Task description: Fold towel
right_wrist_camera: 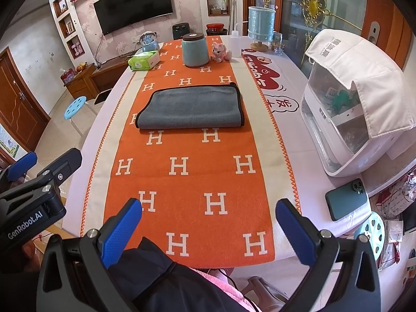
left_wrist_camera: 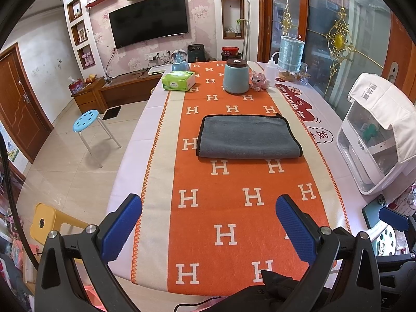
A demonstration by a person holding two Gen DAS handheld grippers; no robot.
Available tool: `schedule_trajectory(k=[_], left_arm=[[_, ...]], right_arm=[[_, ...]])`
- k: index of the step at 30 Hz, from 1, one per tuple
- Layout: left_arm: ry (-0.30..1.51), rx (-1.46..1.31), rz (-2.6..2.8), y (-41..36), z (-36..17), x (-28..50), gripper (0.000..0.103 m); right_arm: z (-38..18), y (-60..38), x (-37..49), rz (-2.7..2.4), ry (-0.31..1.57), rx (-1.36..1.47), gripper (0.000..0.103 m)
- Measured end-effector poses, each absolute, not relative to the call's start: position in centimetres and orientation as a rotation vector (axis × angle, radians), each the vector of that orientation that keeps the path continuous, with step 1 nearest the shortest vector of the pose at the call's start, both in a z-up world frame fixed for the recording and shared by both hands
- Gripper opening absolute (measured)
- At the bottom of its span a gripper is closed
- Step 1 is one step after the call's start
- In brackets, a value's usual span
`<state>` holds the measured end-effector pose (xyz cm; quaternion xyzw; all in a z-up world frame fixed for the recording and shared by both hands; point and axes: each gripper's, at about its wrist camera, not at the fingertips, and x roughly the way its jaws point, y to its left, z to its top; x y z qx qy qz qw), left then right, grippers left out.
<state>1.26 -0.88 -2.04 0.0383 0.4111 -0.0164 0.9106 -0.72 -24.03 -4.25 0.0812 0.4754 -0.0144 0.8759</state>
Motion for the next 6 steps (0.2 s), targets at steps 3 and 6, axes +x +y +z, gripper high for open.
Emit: schedule_trajectory(k=[3, 6], left_arm=[[0.848, 0.079, -0.035, -0.79, -2.03, 1.26, 0.102], [0.849, 0.079, -0.034, -0.94, -2.30, 1.24, 0.102]], right_arm=[[-4.23, -24.03, -0.67, -0.030, 0.993, 0.169, 0.103], [-4.31, -24.08, -0.88, -0.029, 0.994, 0.169, 0.103]])
